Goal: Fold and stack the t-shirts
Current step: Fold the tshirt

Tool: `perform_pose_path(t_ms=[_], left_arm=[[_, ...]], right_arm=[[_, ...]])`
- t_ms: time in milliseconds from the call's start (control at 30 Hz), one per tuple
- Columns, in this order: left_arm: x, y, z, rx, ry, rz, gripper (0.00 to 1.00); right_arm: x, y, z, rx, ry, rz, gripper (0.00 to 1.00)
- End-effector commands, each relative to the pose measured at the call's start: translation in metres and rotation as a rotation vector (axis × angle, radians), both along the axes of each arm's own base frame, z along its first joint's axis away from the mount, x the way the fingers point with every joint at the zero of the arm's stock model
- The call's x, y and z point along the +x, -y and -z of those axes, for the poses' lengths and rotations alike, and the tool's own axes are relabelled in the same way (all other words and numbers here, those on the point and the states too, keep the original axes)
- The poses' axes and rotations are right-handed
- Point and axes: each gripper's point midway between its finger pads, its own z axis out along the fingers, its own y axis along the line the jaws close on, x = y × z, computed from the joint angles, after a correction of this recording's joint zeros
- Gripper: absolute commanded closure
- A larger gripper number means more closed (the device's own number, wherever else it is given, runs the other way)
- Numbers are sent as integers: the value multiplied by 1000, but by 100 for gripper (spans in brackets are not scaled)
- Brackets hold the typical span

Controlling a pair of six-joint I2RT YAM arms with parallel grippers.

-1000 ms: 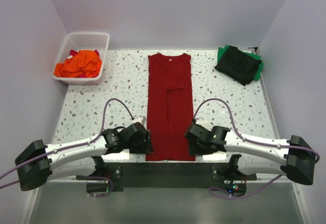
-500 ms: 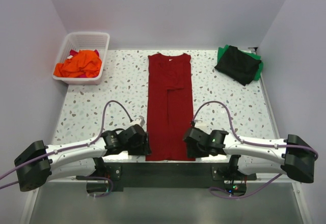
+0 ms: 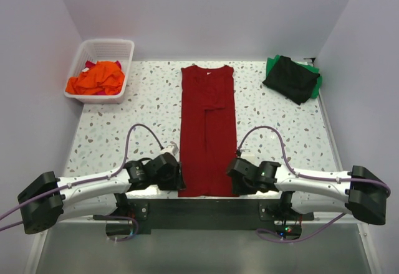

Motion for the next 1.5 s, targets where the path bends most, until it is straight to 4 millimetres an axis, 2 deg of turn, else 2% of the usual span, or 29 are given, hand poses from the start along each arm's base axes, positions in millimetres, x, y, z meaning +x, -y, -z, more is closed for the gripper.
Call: perform_pose_path(t_ms=[0, 200, 433, 567, 667, 733, 767, 833, 1033, 1167, 1333, 1467], left_arm=[[-7, -3, 2, -12, -24, 1, 50], [-16, -2, 11, -19, -71, 12, 51], [-20, 0, 17, -29, -94, 16, 67], [-21, -3, 20, -7, -100, 11, 71], [-22, -8, 24, 22, -106, 5, 78], [-21, -9, 24, 37, -100, 5, 88], [-22, -11, 25, 51, -103, 5, 91], [-20, -13, 25, 72, -97, 2, 100], [-13, -12, 18, 92, -65, 3, 100], [-8, -10, 9, 94, -40, 2, 100], [5, -2, -13, 78, 17, -6, 100], [16, 6, -32, 70, 56, -20, 100]], right_arm=[[-2, -3, 0, 39, 0, 20, 56], [-5, -4, 5, 58, -14, 16, 59], [-7, -6, 8, 68, -22, 7, 71], [-8, -7, 9, 69, -26, 1, 75], [-8, -8, 9, 71, -25, -4, 81], [-8, -9, 9, 75, -26, -4, 86], [-7, -9, 9, 75, -26, -4, 100], [-7, -9, 8, 76, -24, -3, 100], [-4, -9, 2, 82, -4, 0, 100], [1, -9, -9, 92, 30, -3, 100], [10, -8, -29, 82, 86, -10, 100], [19, -13, -47, 86, 123, -12, 100]])
